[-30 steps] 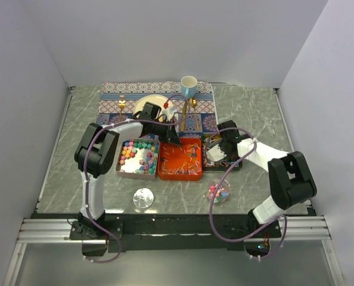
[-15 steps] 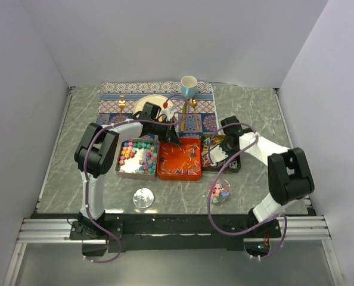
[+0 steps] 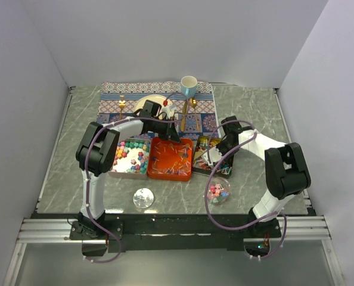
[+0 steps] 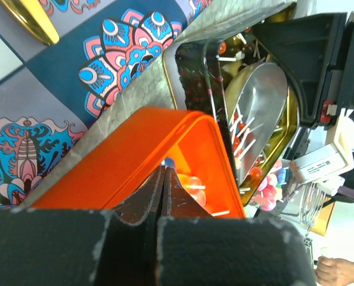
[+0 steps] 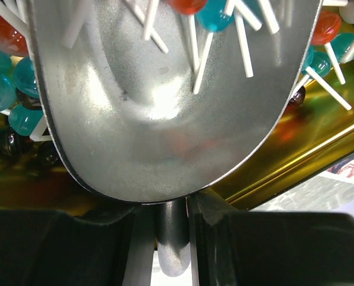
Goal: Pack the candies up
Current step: Scoop the fake candies from the storage box.
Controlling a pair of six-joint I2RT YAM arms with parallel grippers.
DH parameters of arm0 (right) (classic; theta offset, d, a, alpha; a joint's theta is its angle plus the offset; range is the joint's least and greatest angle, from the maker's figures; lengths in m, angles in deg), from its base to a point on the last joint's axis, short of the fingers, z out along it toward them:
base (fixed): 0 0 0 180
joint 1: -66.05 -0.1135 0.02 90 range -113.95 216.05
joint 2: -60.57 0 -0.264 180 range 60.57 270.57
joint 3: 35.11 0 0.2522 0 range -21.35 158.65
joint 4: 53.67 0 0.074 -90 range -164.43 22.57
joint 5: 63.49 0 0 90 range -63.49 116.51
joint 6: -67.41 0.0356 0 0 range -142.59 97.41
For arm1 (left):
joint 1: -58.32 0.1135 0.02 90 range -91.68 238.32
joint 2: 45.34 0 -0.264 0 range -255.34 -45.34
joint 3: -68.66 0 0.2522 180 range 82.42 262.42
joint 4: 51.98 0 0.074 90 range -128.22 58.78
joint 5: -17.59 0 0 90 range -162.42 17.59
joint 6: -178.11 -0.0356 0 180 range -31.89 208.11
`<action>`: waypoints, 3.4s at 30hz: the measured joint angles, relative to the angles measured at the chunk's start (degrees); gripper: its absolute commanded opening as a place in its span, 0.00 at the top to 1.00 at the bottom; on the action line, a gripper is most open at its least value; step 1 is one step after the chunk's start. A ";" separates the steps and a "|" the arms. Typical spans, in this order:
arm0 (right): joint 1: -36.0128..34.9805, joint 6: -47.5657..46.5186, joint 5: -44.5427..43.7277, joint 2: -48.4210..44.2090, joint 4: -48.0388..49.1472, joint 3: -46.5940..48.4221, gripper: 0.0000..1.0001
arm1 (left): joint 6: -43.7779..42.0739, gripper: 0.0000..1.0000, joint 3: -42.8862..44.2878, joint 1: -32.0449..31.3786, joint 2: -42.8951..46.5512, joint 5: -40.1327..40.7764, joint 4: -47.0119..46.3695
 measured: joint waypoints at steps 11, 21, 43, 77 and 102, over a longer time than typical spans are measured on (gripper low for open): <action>0.96 4.46 4.66 -0.31 -0.20 0.48 1.00 | -0.33 0.99 2.36 0.07 -0.48 0.96 2.67; 4.20 8.83 12.76 -5.25 5.11 -5.68 1.00 | -5.11 0.99 6.91 0.04 -1.92 1.03 10.51; 5.79 21.73 16.81 -5.46 -2.49 -2.54 0.83 | -8.61 0.99 11.67 -0.42 -1.92 1.01 15.37; 5.79 30.69 17.09 9.05 -25.68 14.99 1.00 | -8.39 0.99 14.53 -0.44 -4.24 0.61 15.15; 5.79 36.85 17.27 -18.43 -2.69 -6.36 1.00 | -8.85 0.99 14.56 -0.39 -4.24 0.96 15.87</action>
